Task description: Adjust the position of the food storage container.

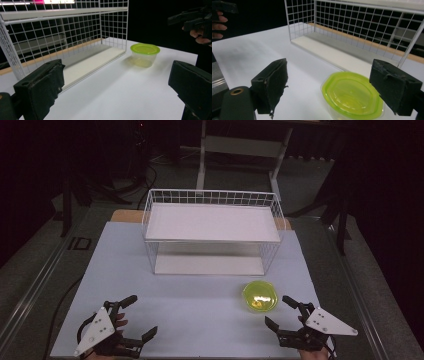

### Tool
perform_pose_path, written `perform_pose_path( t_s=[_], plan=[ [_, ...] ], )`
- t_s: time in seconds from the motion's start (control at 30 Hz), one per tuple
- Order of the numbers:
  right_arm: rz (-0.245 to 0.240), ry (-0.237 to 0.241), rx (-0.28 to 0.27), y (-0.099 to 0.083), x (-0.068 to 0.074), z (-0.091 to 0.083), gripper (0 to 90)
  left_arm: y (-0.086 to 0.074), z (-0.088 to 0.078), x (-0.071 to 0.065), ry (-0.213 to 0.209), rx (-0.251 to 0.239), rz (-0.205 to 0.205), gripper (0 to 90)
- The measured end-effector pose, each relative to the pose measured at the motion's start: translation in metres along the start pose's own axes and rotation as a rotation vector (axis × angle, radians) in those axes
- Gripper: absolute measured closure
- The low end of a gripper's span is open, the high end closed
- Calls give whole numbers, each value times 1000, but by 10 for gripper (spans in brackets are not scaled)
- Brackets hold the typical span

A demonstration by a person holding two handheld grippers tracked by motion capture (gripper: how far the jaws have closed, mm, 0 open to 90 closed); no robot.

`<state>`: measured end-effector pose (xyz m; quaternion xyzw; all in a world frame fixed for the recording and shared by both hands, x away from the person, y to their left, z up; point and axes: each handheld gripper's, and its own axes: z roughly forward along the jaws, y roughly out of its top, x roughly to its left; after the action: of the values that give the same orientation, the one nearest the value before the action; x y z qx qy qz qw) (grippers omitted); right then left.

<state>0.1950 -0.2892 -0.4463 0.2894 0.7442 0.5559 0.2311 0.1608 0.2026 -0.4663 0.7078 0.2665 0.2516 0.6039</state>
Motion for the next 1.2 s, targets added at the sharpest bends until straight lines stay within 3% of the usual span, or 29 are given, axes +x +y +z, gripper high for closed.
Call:
perform_pose_path(
  t_s=[0.03, 0.27, 0.43, 0.5, 0.6, 0.97, 1.13, 1.2],
  plan=[
    [4, 35, -8, 3, 3, 0, 141, 1, 0, -1, 0, -8, 1, 8],
    [3, 107, -43, 18, 17, -2, 134, 4, -2, -3, 0, -21, 11, 8],
    [-31, 78, -55, 33, 20, -2, 124, 4, 0, -6, -16, -23, 11, 8],
    [-35, 99, -55, 39, 17, 0, 119, 4, 1, -7, -21, -19, 13, 8],
    [-54, 85, -40, 48, 14, 4, 121, 4, 1, -8, -30, -21, 13, 8],
    [-14, 65, -71, 63, -14, 19, 184, 5, -1, -9, -26, -44, 7, 8],
    [19, 35, -75, 63, -35, 29, 250, 5, 0, -8, -29, -43, 1, 8],
    [53, 28, -63, 57, -46, 32, 346, 4, -1, -8, -28, -43, -1, 8]
  ],
)
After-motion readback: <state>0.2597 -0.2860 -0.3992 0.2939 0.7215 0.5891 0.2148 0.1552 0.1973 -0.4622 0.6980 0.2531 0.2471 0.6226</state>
